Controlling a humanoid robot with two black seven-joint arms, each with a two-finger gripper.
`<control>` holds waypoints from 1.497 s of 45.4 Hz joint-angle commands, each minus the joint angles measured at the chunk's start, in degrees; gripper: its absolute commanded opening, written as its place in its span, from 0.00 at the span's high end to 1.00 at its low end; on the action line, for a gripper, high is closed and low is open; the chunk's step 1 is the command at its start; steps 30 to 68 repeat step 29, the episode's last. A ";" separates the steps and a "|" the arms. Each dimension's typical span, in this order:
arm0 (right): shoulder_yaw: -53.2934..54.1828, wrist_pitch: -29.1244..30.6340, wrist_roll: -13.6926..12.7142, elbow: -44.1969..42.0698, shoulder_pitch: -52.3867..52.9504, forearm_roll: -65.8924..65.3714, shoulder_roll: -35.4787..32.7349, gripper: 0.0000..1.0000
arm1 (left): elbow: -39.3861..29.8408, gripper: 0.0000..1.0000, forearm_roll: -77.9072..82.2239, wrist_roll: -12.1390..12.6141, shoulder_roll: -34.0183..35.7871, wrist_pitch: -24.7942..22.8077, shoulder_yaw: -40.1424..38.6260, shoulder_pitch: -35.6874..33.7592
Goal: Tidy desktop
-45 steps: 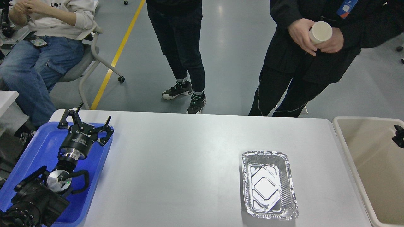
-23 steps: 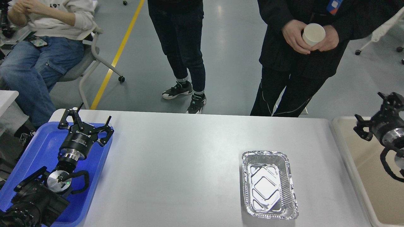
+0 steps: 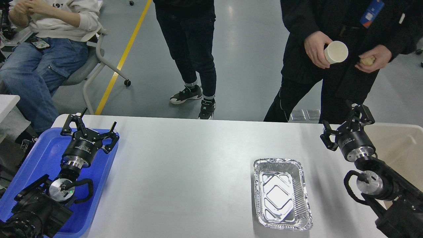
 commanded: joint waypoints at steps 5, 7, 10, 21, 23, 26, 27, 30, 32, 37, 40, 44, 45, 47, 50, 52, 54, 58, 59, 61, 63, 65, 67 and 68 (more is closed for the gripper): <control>1.76 -1.64 4.30 -0.74 -0.45 -3.29 4.76 0.00 | -0.03 0.00 0.06 -0.02 0.00 0.00 0.00 0.03; 1.76 -2.96 4.38 -1.10 -0.19 -3.29 4.76 0.00 | -0.03 0.00 0.06 -0.02 0.00 0.00 0.00 -0.06; 1.76 -5.86 4.56 -1.18 -0.10 -3.29 4.76 0.00 | -0.03 0.00 0.05 -0.02 0.00 0.00 0.00 0.03; 1.67 -7.63 6.41 -0.92 0.08 -3.37 4.76 0.00 | -0.03 0.00 -0.03 0.07 0.00 0.00 0.00 -0.06; 1.58 -7.28 6.41 -0.83 0.08 -3.29 4.76 0.00 | -0.03 0.00 -0.03 -0.02 0.00 0.00 0.00 0.03; 1.50 -7.19 6.41 -0.75 -0.01 -3.29 4.76 0.00 | -0.03 0.00 -0.03 -0.02 0.00 0.00 0.00 0.03; 1.50 -7.19 6.41 -0.75 -0.10 -3.29 4.67 0.00 | -0.03 0.00 -0.03 -0.02 0.00 0.00 0.00 0.03; 1.50 -7.19 6.41 -0.57 -0.10 -3.29 4.67 0.00 | -0.03 0.00 -0.03 -0.02 0.00 0.00 0.00 0.03; 1.50 -7.19 6.41 -0.57 -0.10 -3.29 4.67 0.00 | -0.03 0.00 -0.03 -0.02 0.00 0.00 0.00 0.03; 1.50 -7.19 6.41 -0.57 -0.10 -3.29 4.67 0.00 | -0.03 0.00 -0.03 -0.02 0.00 0.00 0.00 0.03; 1.50 -7.19 6.41 -0.57 -0.10 -3.29 4.67 0.00 | -0.03 0.00 -0.03 -0.02 0.00 0.00 0.00 0.03; 1.50 -7.19 6.41 -0.57 -0.10 -3.29 4.67 0.00 | -0.03 0.00 -0.03 -0.02 0.00 0.00 0.00 0.03; 1.50 -7.19 6.41 -0.57 -0.10 -3.29 4.67 0.00 | -0.03 0.00 -0.03 -0.02 0.00 0.00 0.00 0.03; 1.50 -7.19 6.41 -0.57 -0.10 -3.29 4.67 0.00 | -0.03 0.00 -0.03 -0.02 0.00 0.00 0.00 0.03; 1.50 -7.19 6.41 -0.57 -0.10 -3.29 4.67 0.00 | -0.03 0.00 -0.03 -0.02 0.00 0.00 0.00 0.03; 1.50 -7.19 6.41 -0.57 -0.10 -3.29 4.67 0.00 | -0.03 0.00 -0.03 -0.02 0.00 0.00 0.00 0.03; 1.50 -7.19 6.41 -0.57 -0.10 -3.29 4.67 0.00 | -0.03 0.00 -0.03 -0.02 0.00 0.00 0.00 0.03; 1.50 -7.19 6.41 -0.57 -0.10 -3.29 4.67 0.00 | -0.03 0.00 -0.03 -0.02 0.00 0.00 0.00 0.03; 1.50 -7.19 6.41 -0.57 -0.10 -3.29 4.67 0.00 | -0.03 0.00 -0.03 -0.02 0.00 0.00 0.00 0.03; 1.50 -7.19 6.41 -0.57 -0.10 -3.29 4.67 0.00 | -0.03 0.00 -0.03 -0.02 0.00 0.00 0.00 0.03; 1.50 -7.19 6.41 -0.57 -0.10 -3.29 4.67 0.00 | -0.03 0.00 -0.03 -0.02 0.00 0.00 0.00 0.03; 1.50 -7.19 6.41 -0.57 -0.10 -3.29 4.67 0.00 | -0.03 0.00 -0.03 -0.02 0.00 0.00 0.00 0.03; 1.50 -7.19 6.41 -0.57 -0.10 -3.29 4.67 0.00 | -0.03 0.00 -0.03 -0.02 0.00 0.00 0.00 0.03; 1.50 -7.19 6.41 -0.57 -0.10 -3.29 4.67 0.00 | -0.03 0.00 -0.03 -0.02 0.00 0.00 0.00 0.03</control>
